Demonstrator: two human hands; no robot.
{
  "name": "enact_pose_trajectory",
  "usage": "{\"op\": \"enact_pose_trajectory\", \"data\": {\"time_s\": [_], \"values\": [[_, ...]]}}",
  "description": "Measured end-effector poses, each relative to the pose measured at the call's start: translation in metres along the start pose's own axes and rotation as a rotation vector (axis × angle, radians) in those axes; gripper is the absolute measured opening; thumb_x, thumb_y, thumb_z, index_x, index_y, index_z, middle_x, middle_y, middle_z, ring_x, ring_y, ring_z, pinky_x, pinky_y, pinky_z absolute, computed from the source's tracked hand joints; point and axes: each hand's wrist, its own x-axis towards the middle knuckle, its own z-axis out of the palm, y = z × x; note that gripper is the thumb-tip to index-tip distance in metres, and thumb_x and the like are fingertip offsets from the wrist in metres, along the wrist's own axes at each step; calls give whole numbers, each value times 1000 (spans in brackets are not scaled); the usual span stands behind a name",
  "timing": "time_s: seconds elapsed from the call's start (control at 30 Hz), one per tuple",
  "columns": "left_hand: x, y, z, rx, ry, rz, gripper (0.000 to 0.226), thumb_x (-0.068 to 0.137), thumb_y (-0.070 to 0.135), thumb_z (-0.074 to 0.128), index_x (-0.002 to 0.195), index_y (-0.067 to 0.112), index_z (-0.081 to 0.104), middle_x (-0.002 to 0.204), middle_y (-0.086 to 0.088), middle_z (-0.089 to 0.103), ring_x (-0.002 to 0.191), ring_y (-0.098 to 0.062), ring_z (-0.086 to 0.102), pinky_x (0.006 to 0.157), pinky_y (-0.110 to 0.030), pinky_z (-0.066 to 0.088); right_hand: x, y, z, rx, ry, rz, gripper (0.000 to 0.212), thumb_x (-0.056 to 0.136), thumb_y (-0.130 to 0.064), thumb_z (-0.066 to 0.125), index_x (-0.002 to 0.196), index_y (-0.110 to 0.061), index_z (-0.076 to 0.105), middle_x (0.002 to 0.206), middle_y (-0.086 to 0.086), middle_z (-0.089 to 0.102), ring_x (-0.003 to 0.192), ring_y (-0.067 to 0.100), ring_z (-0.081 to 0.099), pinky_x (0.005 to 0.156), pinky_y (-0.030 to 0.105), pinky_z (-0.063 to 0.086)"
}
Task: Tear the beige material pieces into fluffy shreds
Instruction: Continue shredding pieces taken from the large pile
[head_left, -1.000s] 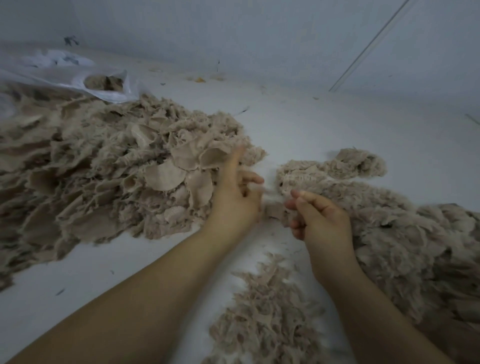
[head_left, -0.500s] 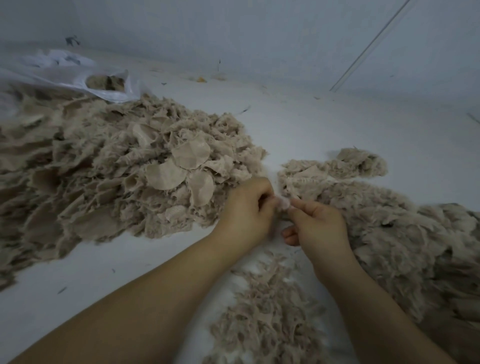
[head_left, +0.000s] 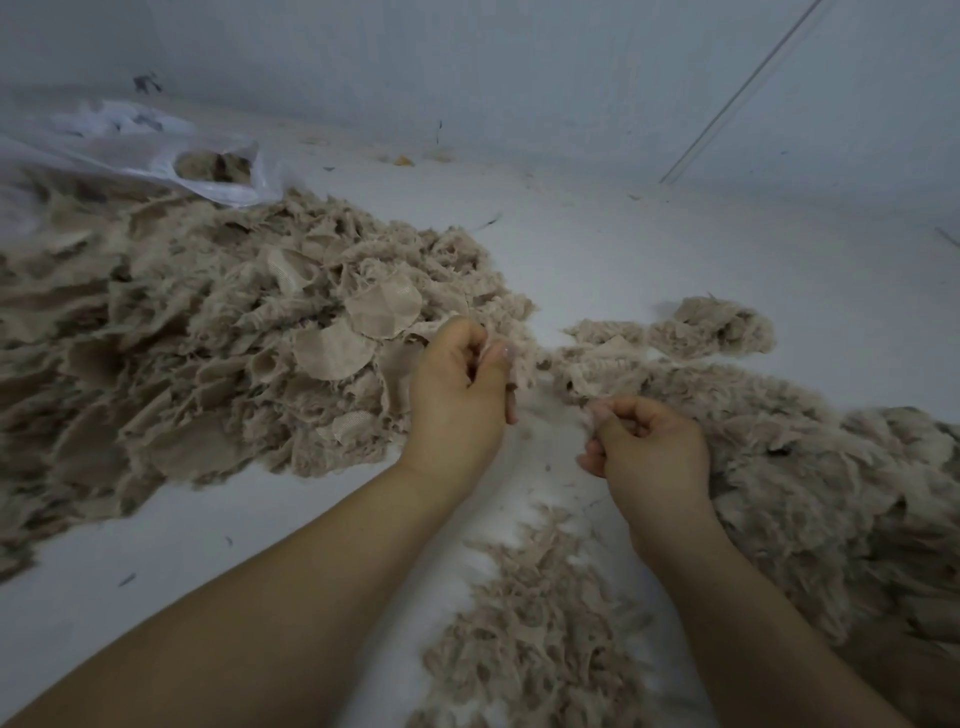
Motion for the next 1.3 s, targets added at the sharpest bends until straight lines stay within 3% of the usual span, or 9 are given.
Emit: {"op": "enact_pose_trajectory", "data": {"time_s": [0.1, 0.27, 0.4, 0.5, 0.7, 0.83, 0.93, 1.17, 1.3], "values": [[-2, -3, -2, 127, -14, 85, 29, 96, 8, 58, 73, 2, 42, 61, -20, 49, 48, -21, 50, 47, -31, 41, -2, -1, 1, 16, -19, -10, 17, 95, -3, 63, 100, -18, 69, 85, 2, 67, 59, 8, 69, 51, 18, 53], [-6, -2, 1, 496, -111, 469, 20, 88, 6, 67, 72, 9, 55, 69, 6, 48, 63, -5, 41, 59, -18, 38, -8, -5, -1, 37, -163, -116, 23, 96, -27, 65, 77, -23, 78, 71, 0, 73, 51, 10, 60, 50, 22, 47], [-13, -5, 4, 556, -398, 622, 12, 83, 8, 68, 73, 1, 66, 81, -8, 60, 73, -21, 56, 62, -39, 50, -10, -7, 0, 122, -272, -115, 40, 89, -42, 65, 71, -8, 72, 68, 24, 66, 59, 23, 59, 57, 30, 51], [-14, -1, 5, 381, -379, 519, 12, 78, 10, 62, 71, 1, 67, 80, -8, 58, 70, -20, 55, 60, -33, 47, -7, -3, 0, 194, -241, -79, 44, 94, -21, 67, 74, 14, 52, 66, 30, 50, 66, 30, 48, 66, 44, 46], [-4, 4, 0, 128, -448, -65, 32, 86, 15, 74, 116, 16, 66, 100, -7, 61, 71, -25, 60, 68, -35, 54, -8, -3, 0, -15, -406, -196, 42, 99, -12, 58, 59, -17, 68, 57, 8, 64, 54, 22, 55, 53, 30, 49], [-1, 3, -1, 30, -379, -61, 5, 88, 2, 69, 83, 2, 71, 66, -6, 67, 51, -11, 62, 50, -23, 50, -10, -1, -1, -69, -475, -265, 33, 96, -16, 65, 72, 6, 64, 62, 26, 59, 52, 31, 49, 55, 37, 45], [2, 0, -2, -22, -279, -111, 22, 88, 6, 69, 66, 7, 64, 52, -3, 56, 43, -12, 48, 45, -19, 40, -10, -1, -1, -29, -455, -255, 21, 94, -17, 67, 77, -5, 69, 63, 3, 67, 58, 14, 62, 58, 22, 50], [3, -5, -2, -70, -284, -222, 33, 98, 17, 58, 65, 16, 57, 44, -1, 52, 36, -13, 42, 38, -18, 34, -10, -3, 0, 46, -380, -249, 30, 99, -21, 60, 74, -16, 76, 65, 6, 69, 57, 12, 61, 58, 26, 55], [4, -1, -6, -118, -414, -196, 15, 85, 38, 68, 80, 24, 67, 65, -17, 61, 48, -22, 50, 45, -26, 38, -11, -4, 1, 65, -395, -239, 38, 99, -31, 56, 69, -15, 73, 61, 5, 67, 53, 12, 58, 52, 22, 49]]}}
